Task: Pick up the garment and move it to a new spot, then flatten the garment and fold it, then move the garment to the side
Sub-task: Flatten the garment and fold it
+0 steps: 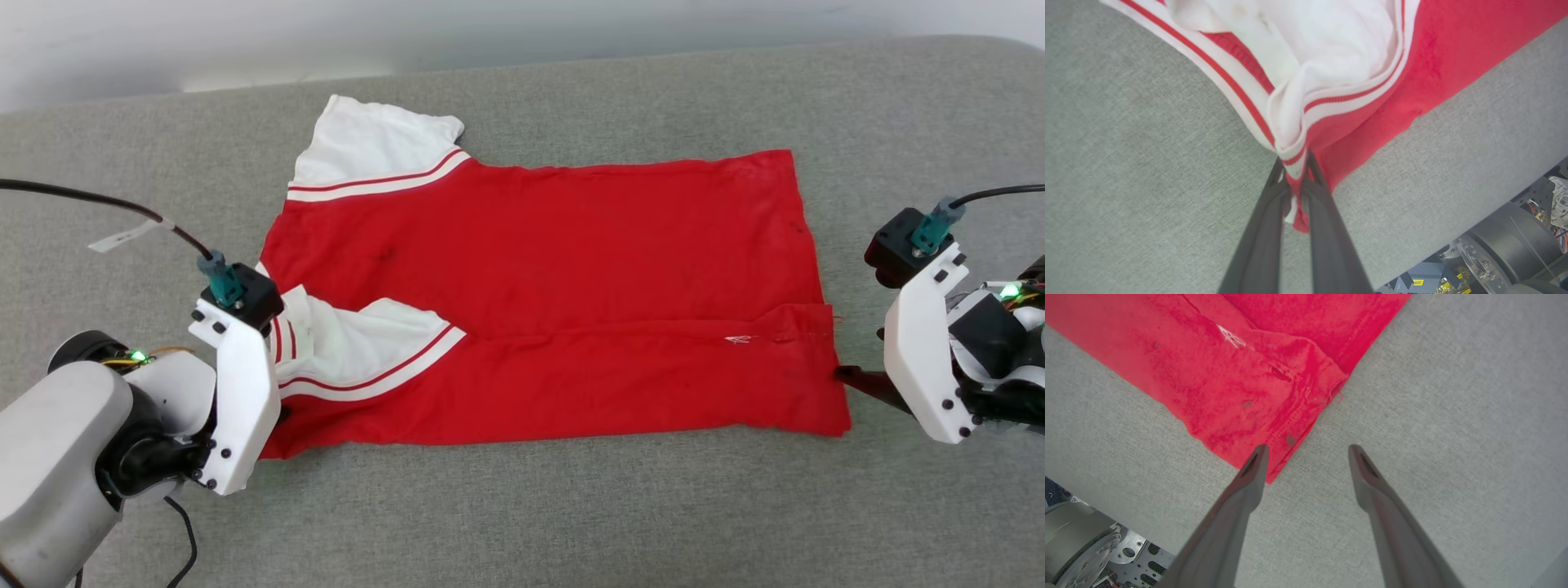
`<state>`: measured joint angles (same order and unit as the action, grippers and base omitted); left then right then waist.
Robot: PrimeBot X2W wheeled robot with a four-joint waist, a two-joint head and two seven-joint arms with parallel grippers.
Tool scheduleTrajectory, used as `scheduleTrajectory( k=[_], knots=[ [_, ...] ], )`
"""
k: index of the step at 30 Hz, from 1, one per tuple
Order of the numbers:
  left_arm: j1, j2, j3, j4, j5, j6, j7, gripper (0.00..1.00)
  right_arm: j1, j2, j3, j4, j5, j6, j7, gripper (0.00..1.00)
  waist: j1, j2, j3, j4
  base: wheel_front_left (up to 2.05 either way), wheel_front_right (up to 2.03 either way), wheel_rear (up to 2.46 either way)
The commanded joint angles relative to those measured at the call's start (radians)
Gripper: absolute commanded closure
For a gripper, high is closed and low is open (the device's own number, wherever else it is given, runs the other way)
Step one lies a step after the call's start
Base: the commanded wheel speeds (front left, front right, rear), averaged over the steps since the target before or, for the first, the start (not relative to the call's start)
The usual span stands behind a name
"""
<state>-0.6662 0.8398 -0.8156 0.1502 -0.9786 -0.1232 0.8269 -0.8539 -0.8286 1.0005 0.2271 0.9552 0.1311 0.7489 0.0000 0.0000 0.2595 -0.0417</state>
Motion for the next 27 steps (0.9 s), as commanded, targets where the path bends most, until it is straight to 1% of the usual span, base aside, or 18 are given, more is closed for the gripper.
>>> scheduleTrajectory(
  k=[1,7,11,13,14,15,16,18,21,27],
  knots=[
    [-0.012,-0.003,-0.004,-0.004,0.004,-0.002,-0.003,1.00,0.003,0.009,-0.001,0.006,0.004,-0.001,0.001,0.00,0.0000,0.0000,0.010,0.008,0.00,0.00,0.00],
    [-0.026,-0.012,-0.010,-0.015,0.026,-0.003,-0.014,1.00,0.057,0.095,0.011,0.104,0.019,-0.001,-0.031,0.00,0.0000,0.0000,0.047,0.025,0.00,0.00,0.00],
    [-0.031,-0.009,-0.015,-0.012,0.039,-0.003,-0.022,1.00,0.120,0.171,0.049,0.184,0.003,-0.001,-0.062,0.00,0.0000,0.0000,0.063,0.031,0.00,0.00,0.00],
    [-0.027,-0.008,-0.019,-0.009,0.043,-0.003,-0.025,1.00,0.147,0.197,0.067,0.209,0.005,-0.001,-0.075,0.00,0.0000,0.0000,0.066,0.033,0.00,0.00,0.00],
    [-0.021,-0.006,-0.019,-0.006,0.041,-0.003,-0.027,1.00,0.153,0.207,0.071,0.215,0.009,-0.001,-0.083,0.32,0.0000,0.0000,0.066,0.031,0.00,0.00,0.00],
    [-0.013,-0.004,-0.020,-0.003,0.037,-0.003,-0.029,1.00,0.151,0.211,0.070,0.217,0.006,-0.001,-0.102,0.95,0.0000,0.0000,0.062,0.029,0.00,0.00,0.00],
    [-0.004,-0.003,-0.021,-0.001,0.035,-0.003,-0.032,1.00,0.145,0.211,0.065,0.219,0.005,-0.001,-0.117,1.00,0.0000,0.0000,0.057,0.026,0.00,0.00,0.00],
    [0.012,0.004,-0.020,0.008,0.026,0.000,-0.038,1.00,0.129,0.197,0.056,0.220,0.004,-0.001,-0.142,1.00,0.0000,0.0000,0.042,0.020,0.00,0.00,0.00],
    [0.030,0.015,-0.015,0.012,0.015,0.001,-0.047,1.00,0.105,0.154,0.045,0.199,0.010,-0.001,-0.174,1.00,0.0000,0.0000,0.013,0.012,0.00,0.00,0.00],
    [0.088,0.043,-0.016,-0.016,-0.018,0.008,-0.057,1.00,0.103,0.068,0.046,0.115,0.038,-0.001,-0.183,1.00,0.0000,0.0000,-0.052,0.003,0.00,0.00,0.00]
  ],
)
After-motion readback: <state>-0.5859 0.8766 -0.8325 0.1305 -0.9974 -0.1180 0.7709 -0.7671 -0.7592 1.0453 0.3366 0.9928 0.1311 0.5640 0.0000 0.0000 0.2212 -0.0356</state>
